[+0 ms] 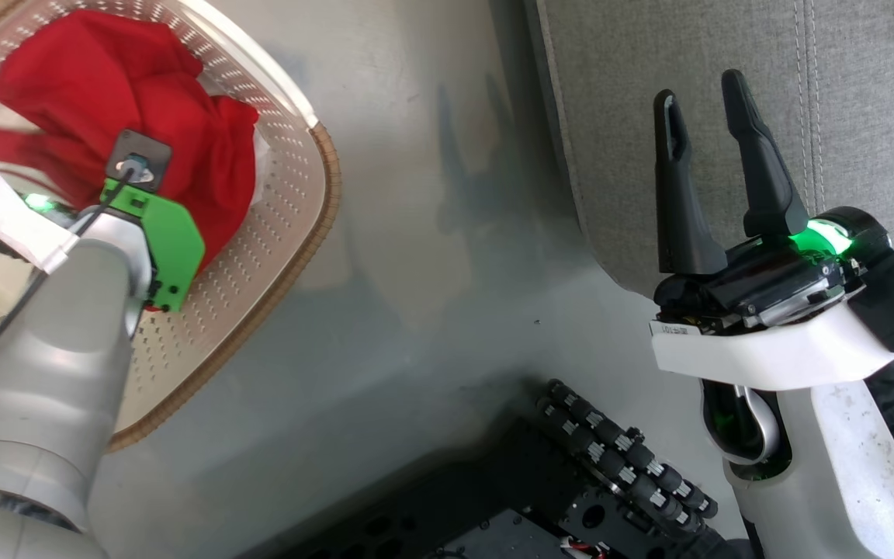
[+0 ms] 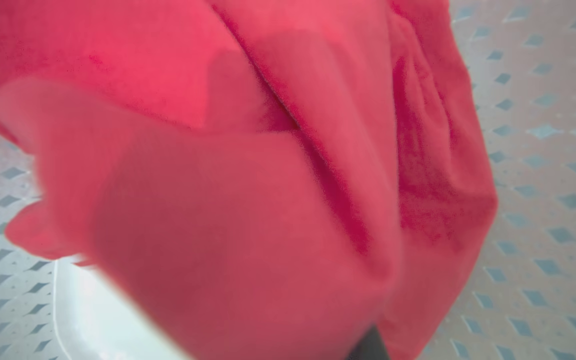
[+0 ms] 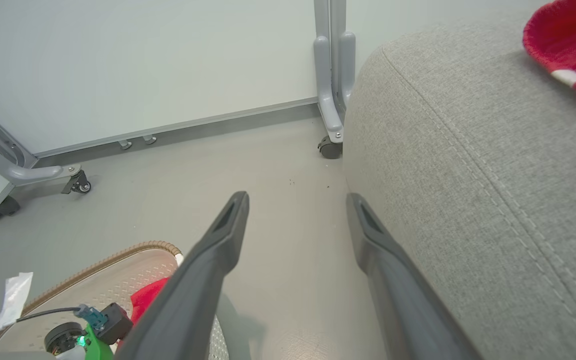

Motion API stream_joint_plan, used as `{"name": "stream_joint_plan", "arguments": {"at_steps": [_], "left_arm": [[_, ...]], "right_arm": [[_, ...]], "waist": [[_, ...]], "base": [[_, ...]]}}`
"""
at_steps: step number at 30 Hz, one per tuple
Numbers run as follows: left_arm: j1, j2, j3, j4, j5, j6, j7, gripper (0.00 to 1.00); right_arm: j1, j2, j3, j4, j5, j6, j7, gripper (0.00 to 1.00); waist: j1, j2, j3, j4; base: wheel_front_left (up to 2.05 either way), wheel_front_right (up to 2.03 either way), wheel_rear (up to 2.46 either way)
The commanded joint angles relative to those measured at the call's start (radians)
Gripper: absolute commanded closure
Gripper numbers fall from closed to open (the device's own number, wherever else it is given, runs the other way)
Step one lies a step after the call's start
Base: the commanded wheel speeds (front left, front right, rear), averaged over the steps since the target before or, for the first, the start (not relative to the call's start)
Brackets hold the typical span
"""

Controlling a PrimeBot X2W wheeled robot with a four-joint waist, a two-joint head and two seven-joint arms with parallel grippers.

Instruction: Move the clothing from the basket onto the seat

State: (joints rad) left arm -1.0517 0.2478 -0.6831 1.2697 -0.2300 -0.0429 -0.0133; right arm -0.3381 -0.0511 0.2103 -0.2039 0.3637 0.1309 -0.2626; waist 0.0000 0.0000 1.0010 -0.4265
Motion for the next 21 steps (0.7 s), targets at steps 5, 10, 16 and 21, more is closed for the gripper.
{"name": "stream_joint_plan", "arguments": {"at_steps": [5,10,16,21], "left_arm": [[0.045,-0.039,-0.001,-0.022,-0.019,-0.008,-0.105,1.00],[0.087,-0.084,0.012,-0.045,-0.053,-0.011,-0.193,1.00],[0.141,-0.121,0.035,-0.106,-0.085,-0.008,-0.246,1.00],[0.201,-0.132,0.067,-0.230,-0.113,0.002,-0.254,1.00]], "right_arm": [[0.003,0.001,-0.026,0.003,-0.048,0.000,-0.003,0.00],[0.028,0.000,-0.047,0.018,-0.093,0.000,-0.003,0.00],[0.055,0.000,-0.066,0.033,-0.136,0.000,0.008,0.00],[0.076,-0.001,-0.086,0.029,-0.163,0.000,0.041,0.00]], "waist": [[0.0000,0.0000,-0.085,0.071],[0.0000,0.0000,-0.167,0.128],[0.0000,0.0000,-0.268,0.190],[0.0000,0.0000,-0.352,0.236]], "base": [[0.00,0.00,0.00],[0.00,0.00,0.00],[0.00,0.00,0.00],[0.00,0.00,0.00]]}}
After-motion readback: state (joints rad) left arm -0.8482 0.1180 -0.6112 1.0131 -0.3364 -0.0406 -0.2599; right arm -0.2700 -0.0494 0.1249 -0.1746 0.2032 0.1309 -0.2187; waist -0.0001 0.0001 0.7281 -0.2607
